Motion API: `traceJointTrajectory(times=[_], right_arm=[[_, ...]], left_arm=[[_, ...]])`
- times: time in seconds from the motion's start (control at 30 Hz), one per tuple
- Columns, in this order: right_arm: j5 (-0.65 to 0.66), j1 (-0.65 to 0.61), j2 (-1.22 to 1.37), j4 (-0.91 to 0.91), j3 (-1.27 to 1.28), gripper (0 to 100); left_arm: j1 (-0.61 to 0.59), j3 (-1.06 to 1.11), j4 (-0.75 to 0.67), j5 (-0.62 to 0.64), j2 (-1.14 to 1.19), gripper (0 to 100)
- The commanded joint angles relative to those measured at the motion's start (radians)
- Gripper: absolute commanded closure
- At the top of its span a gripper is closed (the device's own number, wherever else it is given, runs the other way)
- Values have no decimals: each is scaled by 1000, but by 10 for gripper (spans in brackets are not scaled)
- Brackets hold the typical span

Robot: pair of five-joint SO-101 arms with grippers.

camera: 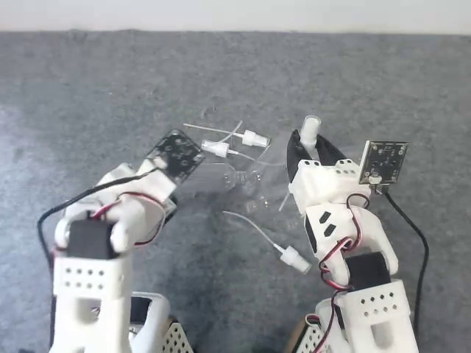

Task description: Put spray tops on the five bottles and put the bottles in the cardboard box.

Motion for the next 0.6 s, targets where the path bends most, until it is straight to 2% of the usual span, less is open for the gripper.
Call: traceJointTrajectory(times=[0.0,0.17,0.33,0.57], right_arm=[[-12,13,-21,-16,-11,991],[-12,13,-21,-16,-11,991],[-12,13,-21,-15,-11,991],[-11,13,-21,-13,-9,991]], left_arm=[[43,-73,-28,-11,89,805],[89,-131,-34,-12,226,803],[129,-197,-34,-91,353,802],[172,-282,-34,-130,514,802]])
